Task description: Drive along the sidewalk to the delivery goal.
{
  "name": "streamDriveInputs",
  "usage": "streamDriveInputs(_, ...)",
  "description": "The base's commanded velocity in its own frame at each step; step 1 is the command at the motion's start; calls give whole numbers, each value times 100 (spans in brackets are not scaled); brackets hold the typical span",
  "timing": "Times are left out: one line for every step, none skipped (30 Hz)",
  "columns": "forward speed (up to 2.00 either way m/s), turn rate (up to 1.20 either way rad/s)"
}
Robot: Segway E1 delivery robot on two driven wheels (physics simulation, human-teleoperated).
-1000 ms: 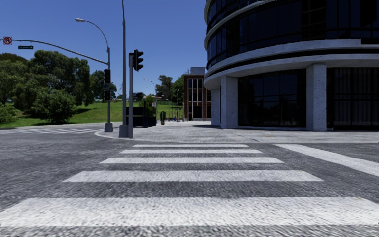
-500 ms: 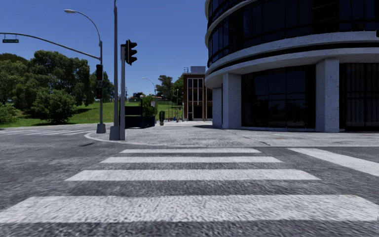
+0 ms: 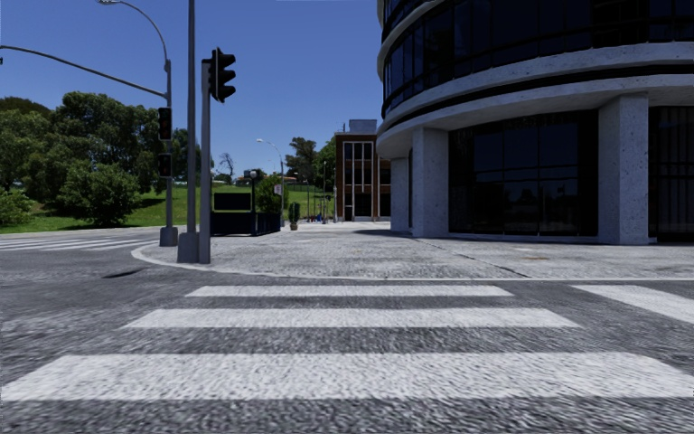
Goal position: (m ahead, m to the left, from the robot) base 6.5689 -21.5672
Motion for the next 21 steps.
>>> streamDriveInputs(185,0)
streamDriveInputs(185,0)
streamDriveInputs(185,0)
streamDriveInputs(185,0)
streamDriveInputs(185,0)
streamDriveInputs(185,0)
streamDriveInputs(185,0)
streamDriveInputs(185,0)
streamDriveInputs(185,0)
streamDriveInputs(185,0)
streamDriveInputs(185,0)
streamDriveInputs(185,0)
streamDriveInputs(185,0)
streamDriveInputs(185,0)
streamDriveInputs(185,0)
streamDriveInputs(186,0)
streamDriveInputs(186,0)
streamDriveInputs(186,0)
streamDriveInputs(186,0)
streamDriveInputs(186,0)
streamDriveInputs(186,0)
